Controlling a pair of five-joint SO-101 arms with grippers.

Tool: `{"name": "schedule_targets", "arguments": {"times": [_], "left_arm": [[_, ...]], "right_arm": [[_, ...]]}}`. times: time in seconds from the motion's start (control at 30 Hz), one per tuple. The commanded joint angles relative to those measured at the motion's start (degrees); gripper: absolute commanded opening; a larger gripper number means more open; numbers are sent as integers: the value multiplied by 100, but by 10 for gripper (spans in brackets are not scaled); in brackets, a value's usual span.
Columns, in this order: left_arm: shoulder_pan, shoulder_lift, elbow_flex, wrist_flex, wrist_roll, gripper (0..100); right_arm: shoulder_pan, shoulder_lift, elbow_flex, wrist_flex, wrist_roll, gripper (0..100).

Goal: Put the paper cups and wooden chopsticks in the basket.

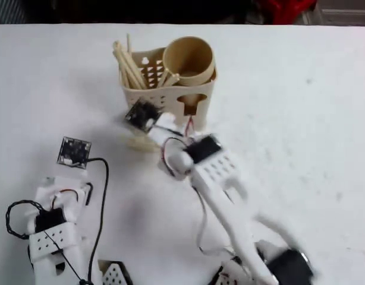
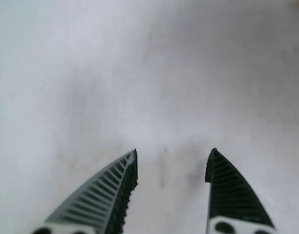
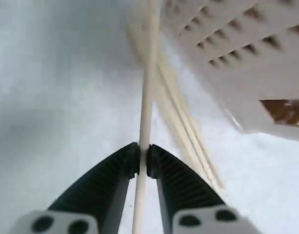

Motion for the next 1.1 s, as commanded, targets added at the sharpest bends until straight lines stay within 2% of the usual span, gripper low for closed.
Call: {"name": "schedule_targets", "arguments": {"times": [0.0,0.13,0.27,0.5,0.57,0.9,1.07], "left_arm": [[110,-84,-26,-105,-70,237],[110,-84,-26,-97,-70,237],[110,-84,-26,-88,-70,237],[119,-84,-26,-70,-70,237],[119,-84,-26,-70,-70,237],[119,-84,-26,-70,-70,237],[119,-84,-26,-70,-70,237]], "right_arm": [[-92,-2053,-132,101,-651,17],[-145,-2791,-932,13,-1037,16],[-136,-2343,-2075,-541,-1459,16],[-127,-690,-3068,-3204,-1451,17],[-127,-251,-3235,-3688,-1451,18],[-110,945,-3508,-4936,-1451,17],[40,1314,-3367,-4919,-1451,17]]}}
